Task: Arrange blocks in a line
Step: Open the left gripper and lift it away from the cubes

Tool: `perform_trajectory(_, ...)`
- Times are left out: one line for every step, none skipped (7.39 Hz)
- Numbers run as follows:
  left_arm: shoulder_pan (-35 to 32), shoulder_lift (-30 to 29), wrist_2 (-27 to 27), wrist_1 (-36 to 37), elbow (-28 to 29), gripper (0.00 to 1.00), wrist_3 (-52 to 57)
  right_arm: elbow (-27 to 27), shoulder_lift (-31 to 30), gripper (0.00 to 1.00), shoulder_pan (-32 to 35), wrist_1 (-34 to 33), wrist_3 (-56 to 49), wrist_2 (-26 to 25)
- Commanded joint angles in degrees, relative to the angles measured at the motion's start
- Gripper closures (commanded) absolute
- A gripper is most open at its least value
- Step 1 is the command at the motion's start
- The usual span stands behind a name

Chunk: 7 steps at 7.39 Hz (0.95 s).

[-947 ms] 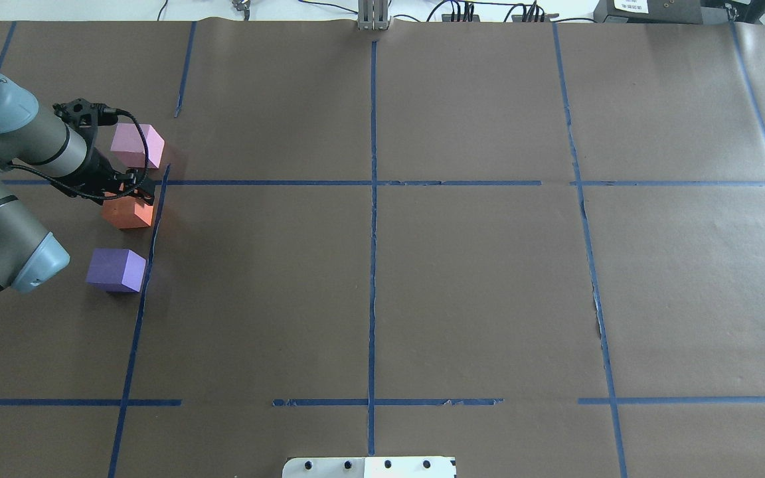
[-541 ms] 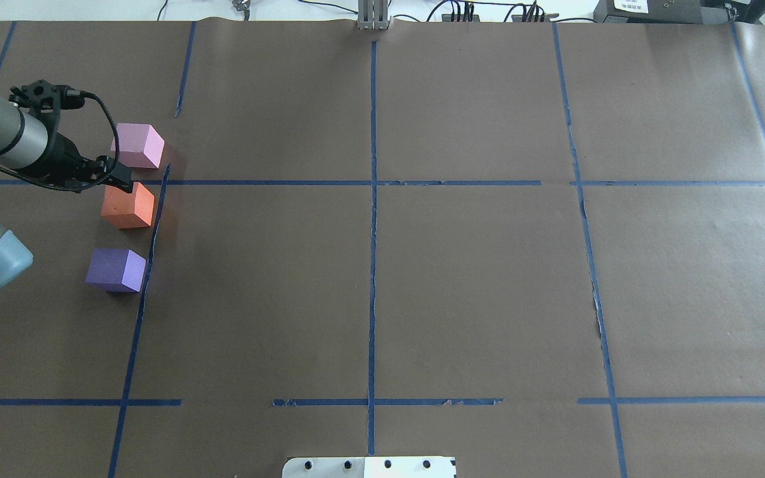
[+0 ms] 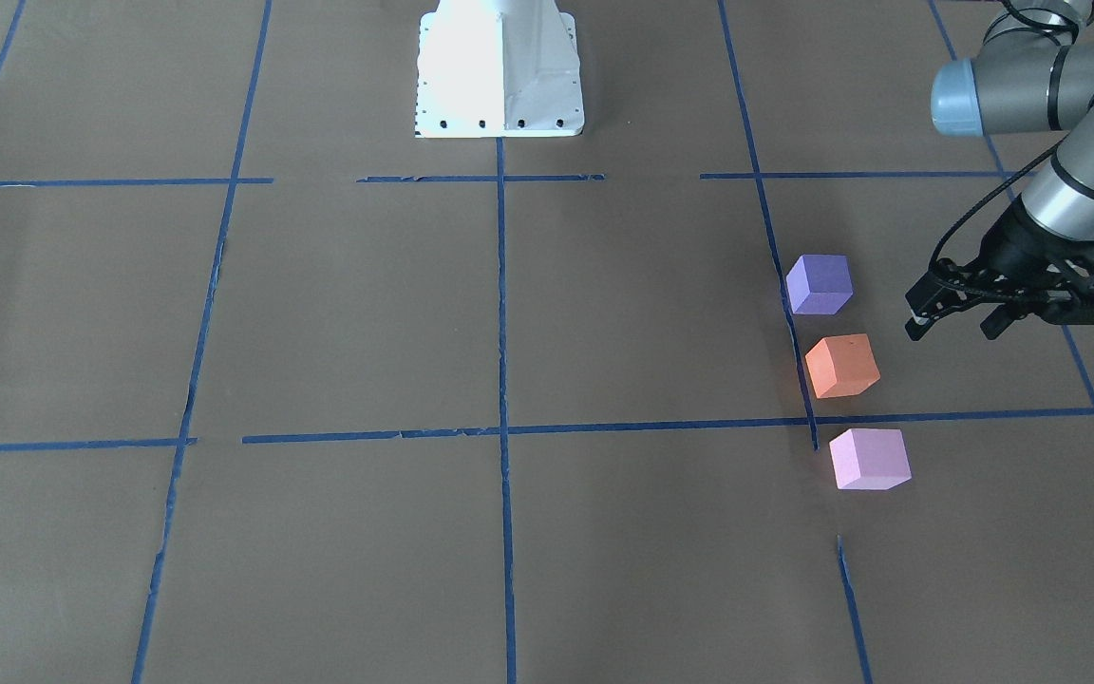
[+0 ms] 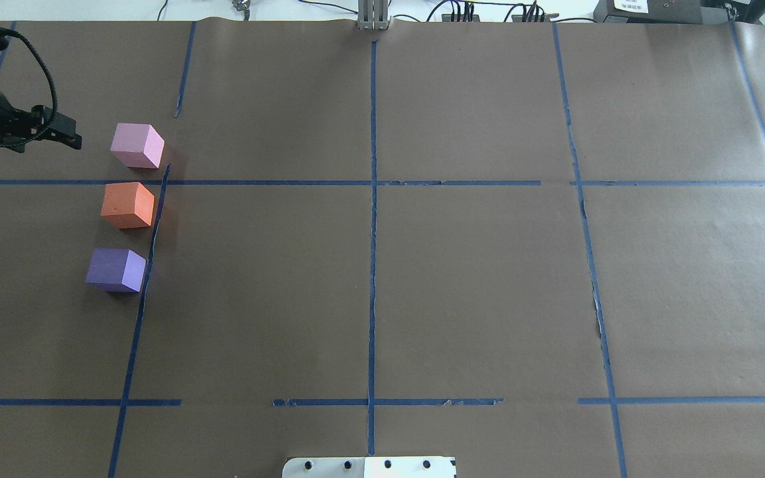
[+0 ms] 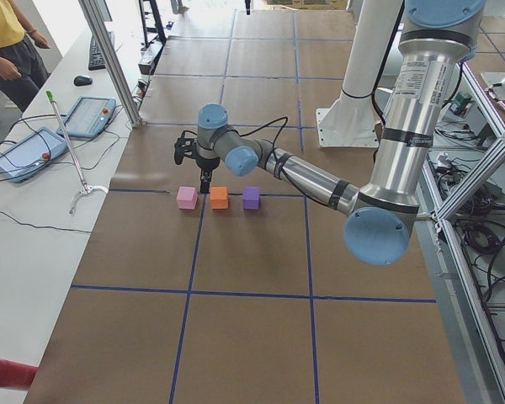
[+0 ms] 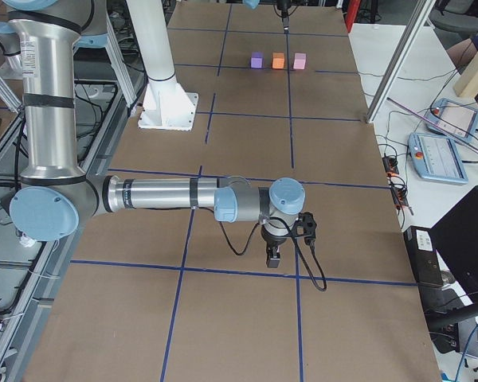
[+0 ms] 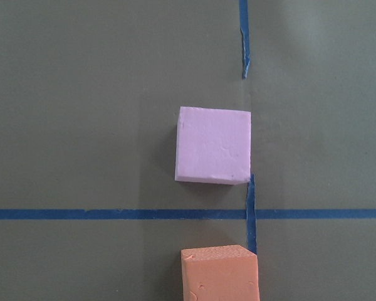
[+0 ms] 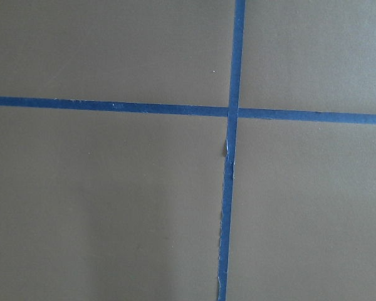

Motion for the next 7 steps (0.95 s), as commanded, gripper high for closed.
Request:
perform_trajectory(-7.65, 3.51, -5.57, 1.12, 2.16, 0.0, 20.25, 0.0, 0.0, 0.0, 0.0, 0.01, 0.0, 0.0)
perform_trajectory(-11.61, 3.71, -7.35, 1.21, 5.83, 0.0, 27.48, 0.0, 0.0, 0.0, 0.0, 0.01, 0.0, 0.0)
perform_trajectory(-16.43, 3.71, -7.62, 2.26, 10.04, 0.0, 36.95, 0.0, 0.0, 0.0, 0.0, 0.01, 0.0, 0.0)
perform_trajectory(-21.26, 3.8, -8.15, 5.83, 10.96, 0.01, 43.31, 0.0, 0.0, 0.0, 0.0, 0.01, 0.0, 0.0)
perform_trajectory(-25.23, 3.02, -8.68, 14.31, 10.79, 0.01, 49.99, 0.0, 0.0, 0.0, 0.0, 0.01, 0.0, 0.0)
perform_trajectory(-25.7, 3.09, -8.16, 16.57, 11.05, 0.01, 54.23, 0.0, 0.0, 0.0, 0.0, 0.01, 0.0, 0.09)
perform_trajectory(-25.88, 3.62, -7.98, 16.59, 10.97, 0.01, 54.53, 0.0, 0.0, 0.0, 0.0, 0.01, 0.0, 0.0)
